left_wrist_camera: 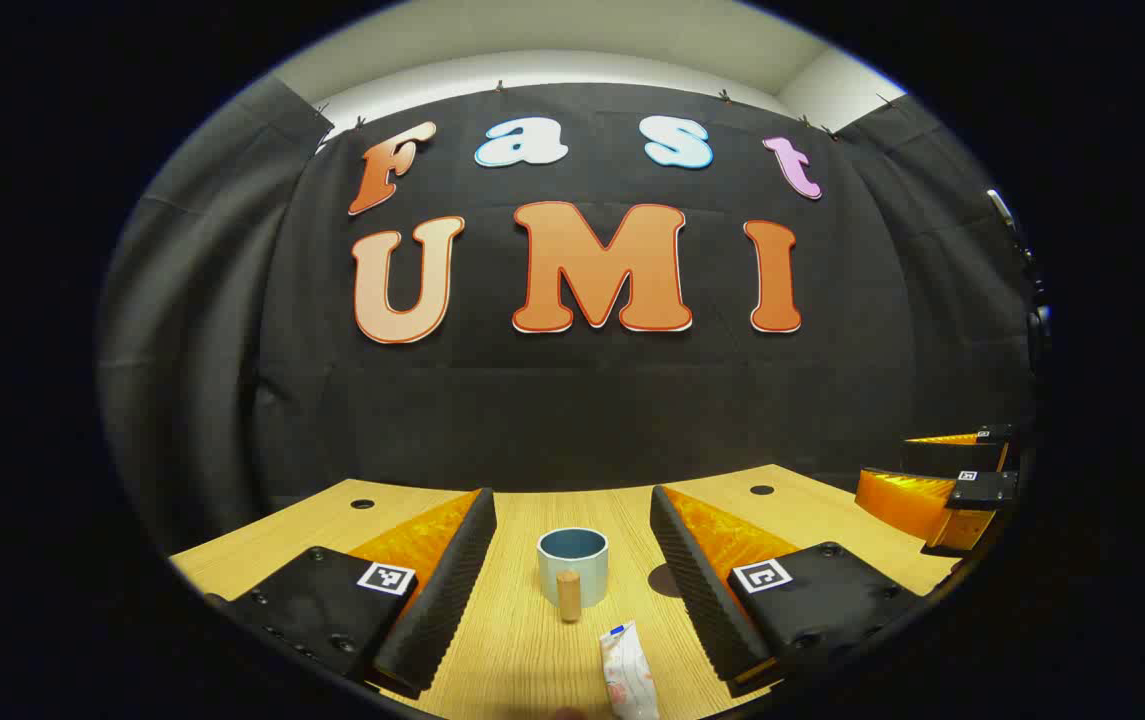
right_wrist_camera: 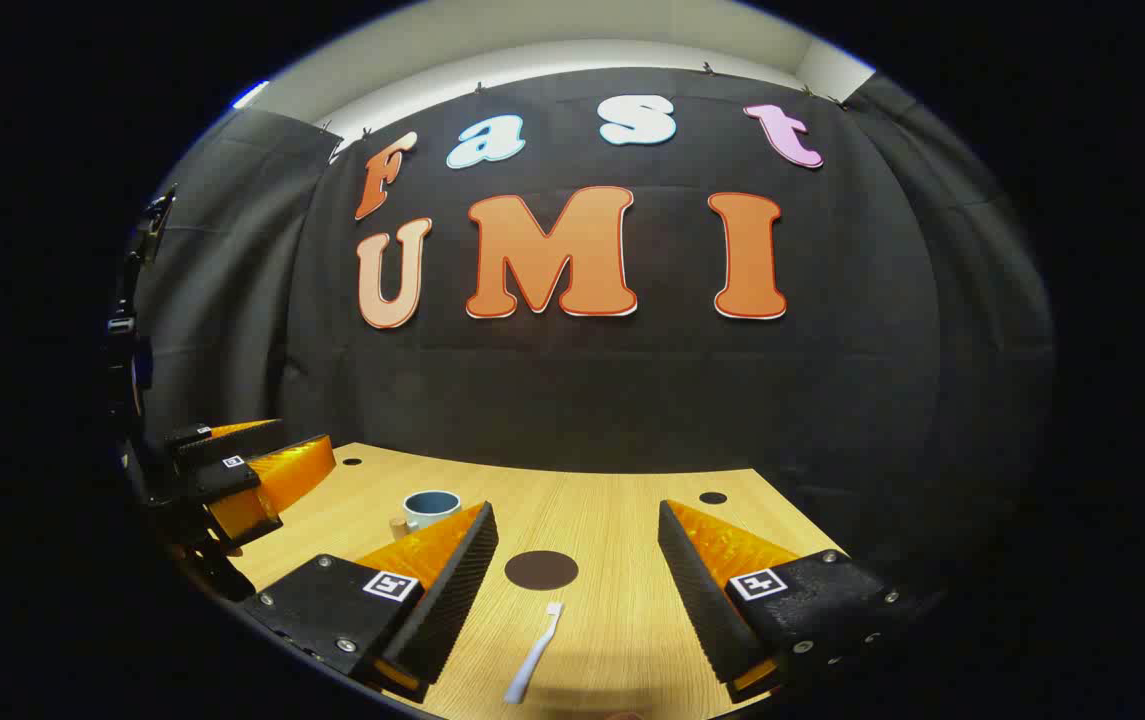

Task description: Put the toothbrush and toothpaste on the desktop into the cup, then pick up the cup and place it on the coaster on the desktop.

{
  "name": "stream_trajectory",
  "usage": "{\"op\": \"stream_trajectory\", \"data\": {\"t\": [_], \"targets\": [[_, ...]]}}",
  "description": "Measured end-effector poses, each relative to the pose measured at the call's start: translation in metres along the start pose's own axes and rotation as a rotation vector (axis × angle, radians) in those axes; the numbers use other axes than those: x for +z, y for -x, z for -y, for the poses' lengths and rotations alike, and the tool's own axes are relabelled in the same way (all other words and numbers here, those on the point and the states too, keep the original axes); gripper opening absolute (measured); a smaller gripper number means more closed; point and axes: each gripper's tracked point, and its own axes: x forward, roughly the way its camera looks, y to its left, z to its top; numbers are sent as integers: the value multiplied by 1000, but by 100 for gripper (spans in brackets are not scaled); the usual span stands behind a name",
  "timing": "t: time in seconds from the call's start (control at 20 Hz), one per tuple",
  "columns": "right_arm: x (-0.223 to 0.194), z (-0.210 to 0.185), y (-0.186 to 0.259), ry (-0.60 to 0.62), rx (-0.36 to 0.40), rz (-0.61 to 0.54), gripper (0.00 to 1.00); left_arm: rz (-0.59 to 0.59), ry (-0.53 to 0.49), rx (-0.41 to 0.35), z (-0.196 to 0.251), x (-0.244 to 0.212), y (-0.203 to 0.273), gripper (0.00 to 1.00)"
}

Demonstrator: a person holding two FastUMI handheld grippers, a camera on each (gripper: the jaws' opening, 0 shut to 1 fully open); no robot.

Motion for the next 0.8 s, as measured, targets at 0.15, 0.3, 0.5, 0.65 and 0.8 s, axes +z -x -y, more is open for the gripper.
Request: {"op": "stream_trajectory", "data": {"t": [0.15,0.3,0.5,0.65,0.8], "targets": [[-1,1,-4,1,5,-9,97,2,-6,-1,1,0,-4,100],[0,3,-8,2,7,-12,97,0,-4,-12,7,0,-8,99],[0,6,-15,5,13,-16,97,-1,-5,-21,12,1,-14,100],[0,8,-19,4,15,-21,97,0,-4,-19,12,3,-18,100],[0,10,-24,8,16,-23,97,4,-16,-17,12,3,-23,100]]}}
